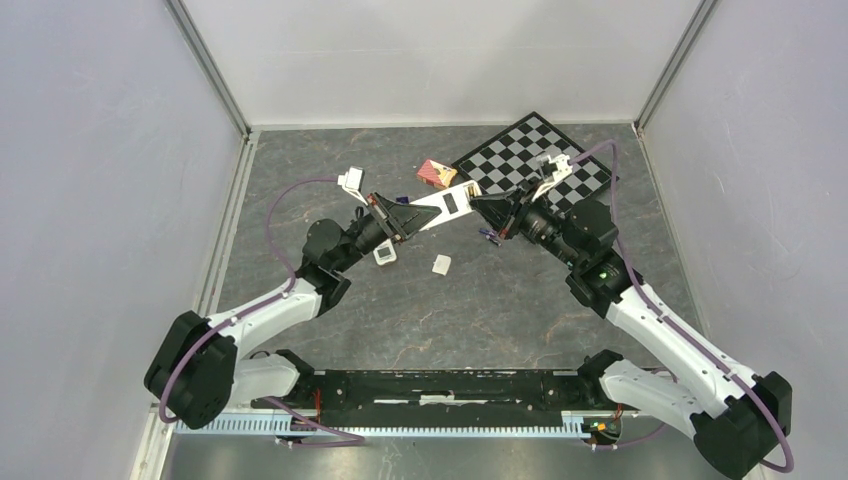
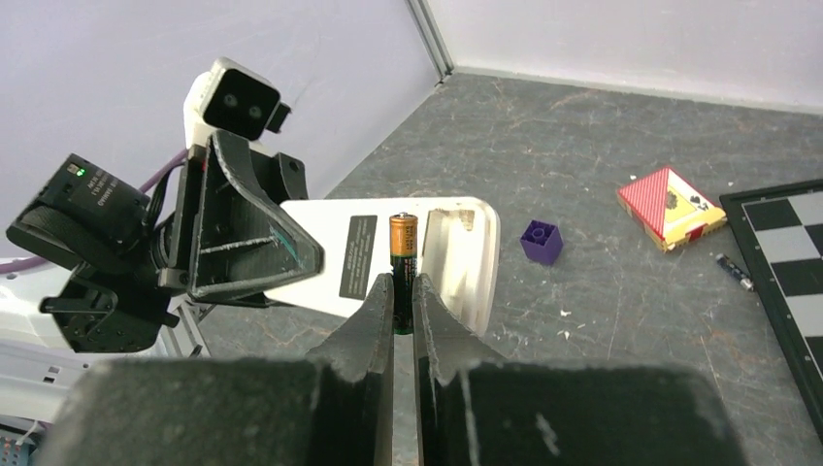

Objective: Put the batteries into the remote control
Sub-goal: Load the battery into the remote control.

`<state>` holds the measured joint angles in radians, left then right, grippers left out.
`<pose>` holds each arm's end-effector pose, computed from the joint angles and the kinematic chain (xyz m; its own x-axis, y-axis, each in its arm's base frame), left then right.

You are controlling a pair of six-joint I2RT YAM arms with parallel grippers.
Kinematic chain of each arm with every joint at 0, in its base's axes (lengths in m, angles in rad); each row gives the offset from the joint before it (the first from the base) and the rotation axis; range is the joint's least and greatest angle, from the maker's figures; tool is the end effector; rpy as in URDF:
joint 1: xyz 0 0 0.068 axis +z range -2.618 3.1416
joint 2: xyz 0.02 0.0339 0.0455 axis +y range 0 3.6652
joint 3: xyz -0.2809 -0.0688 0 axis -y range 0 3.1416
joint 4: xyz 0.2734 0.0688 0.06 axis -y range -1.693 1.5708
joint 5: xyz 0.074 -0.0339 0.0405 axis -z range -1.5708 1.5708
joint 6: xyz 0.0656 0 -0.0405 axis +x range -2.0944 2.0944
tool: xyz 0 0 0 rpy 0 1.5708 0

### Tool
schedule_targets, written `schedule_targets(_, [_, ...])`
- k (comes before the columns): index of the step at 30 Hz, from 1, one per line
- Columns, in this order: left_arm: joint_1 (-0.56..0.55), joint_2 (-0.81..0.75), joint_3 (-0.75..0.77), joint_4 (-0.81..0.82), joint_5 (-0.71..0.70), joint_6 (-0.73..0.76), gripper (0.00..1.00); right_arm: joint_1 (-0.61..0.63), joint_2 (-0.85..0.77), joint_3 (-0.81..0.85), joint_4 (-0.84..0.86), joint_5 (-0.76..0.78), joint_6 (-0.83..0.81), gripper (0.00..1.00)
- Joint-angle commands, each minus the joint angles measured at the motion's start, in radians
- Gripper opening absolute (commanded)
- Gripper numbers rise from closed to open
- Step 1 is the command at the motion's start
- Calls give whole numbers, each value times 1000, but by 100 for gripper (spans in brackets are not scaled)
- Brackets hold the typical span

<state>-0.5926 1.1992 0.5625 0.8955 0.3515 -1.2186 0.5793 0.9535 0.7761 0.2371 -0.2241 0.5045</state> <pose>0.2400 -0.1888 0.2956 -0.6781 -0.6058 -0.4162 0.4754 0.0704 -0.8770 0.2220 0.1626 0.3616 -0.3040 0.3643 -0.8803 -0.6539 0.5922 0.4709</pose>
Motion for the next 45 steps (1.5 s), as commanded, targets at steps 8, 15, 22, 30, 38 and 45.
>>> schedule_targets(8, [-8, -1, -3, 117, 43, -65, 2, 5, 38, 83, 9, 16, -62, 5])
schedule_targets(15, [-8, 8, -9, 164, 36, -114, 2, 5, 36, 64, -19, 11, -84, 11])
schedule_targets(22, [-9, 23, -19, 222, 21, -158, 2, 5, 14, 60, -64, 13, -94, 21])
schedule_targets(30, [-8, 20, -19, 225, 23, -165, 2, 5, 20, 76, -83, 41, -95, 27])
schedule_targets(38, [-8, 21, -18, 222, 33, -169, 2, 5, 48, 82, -66, 62, -75, 13])
schedule_targets(45, [-8, 31, -20, 276, 15, -238, 2, 5, 62, 79, -39, 56, -56, 12])
